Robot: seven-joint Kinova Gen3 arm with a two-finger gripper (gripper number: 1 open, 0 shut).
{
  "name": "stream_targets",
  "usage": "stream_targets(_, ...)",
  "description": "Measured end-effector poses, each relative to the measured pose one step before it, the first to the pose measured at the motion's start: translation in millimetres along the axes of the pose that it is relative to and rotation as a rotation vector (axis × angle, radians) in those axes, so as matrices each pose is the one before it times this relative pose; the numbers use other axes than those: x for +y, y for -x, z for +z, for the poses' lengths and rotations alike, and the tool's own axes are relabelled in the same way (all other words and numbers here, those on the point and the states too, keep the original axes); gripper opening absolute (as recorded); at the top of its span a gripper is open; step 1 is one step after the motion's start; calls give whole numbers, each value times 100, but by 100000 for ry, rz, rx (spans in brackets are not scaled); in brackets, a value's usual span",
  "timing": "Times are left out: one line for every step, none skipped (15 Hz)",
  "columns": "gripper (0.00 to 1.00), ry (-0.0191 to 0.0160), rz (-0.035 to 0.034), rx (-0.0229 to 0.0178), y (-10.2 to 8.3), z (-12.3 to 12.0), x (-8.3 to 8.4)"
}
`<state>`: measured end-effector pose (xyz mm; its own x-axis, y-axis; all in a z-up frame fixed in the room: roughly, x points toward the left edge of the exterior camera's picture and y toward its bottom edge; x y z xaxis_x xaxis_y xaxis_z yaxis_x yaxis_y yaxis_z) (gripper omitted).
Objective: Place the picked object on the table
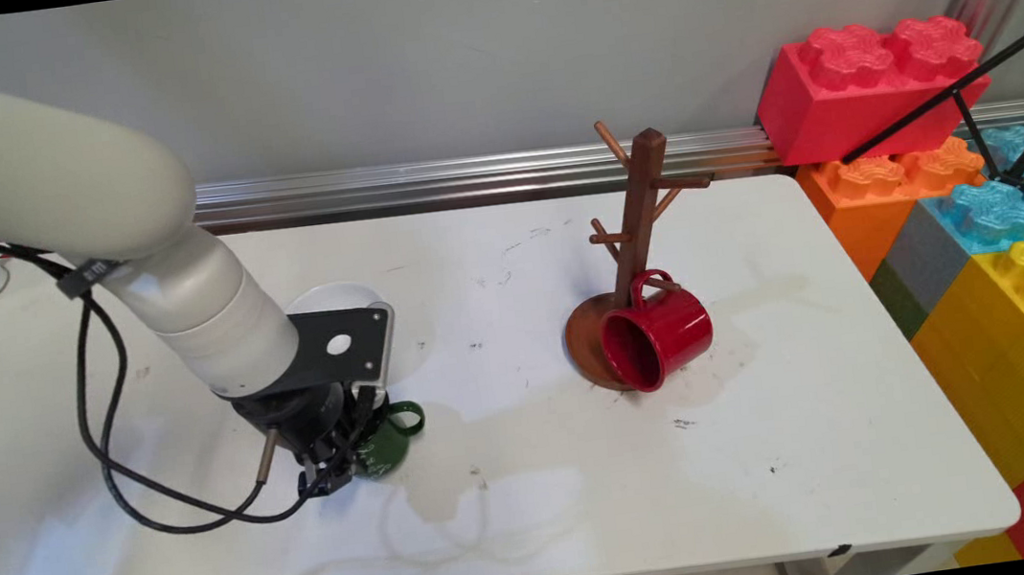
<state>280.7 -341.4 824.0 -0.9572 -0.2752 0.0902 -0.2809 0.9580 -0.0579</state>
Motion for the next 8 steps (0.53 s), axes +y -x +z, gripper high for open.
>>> stream_targets(0,3,-57,169,-54,191,-30)
stream_targets(0,13,-84,149,-44,212,-35)
stream_targets(0,-11,-47,187,-52,195,-27)
stream_targets(0,-4,-34,93,-26,106,-12)
stream_targets(0,-33,-44,194,-52,144,-24)
stream_targets(0,-9,-19,216,-71,160,-8)
stream_targets(0,-34,-12,369,-93,140,8)
stream_targets(0,-9,4,340,-88,105,11)
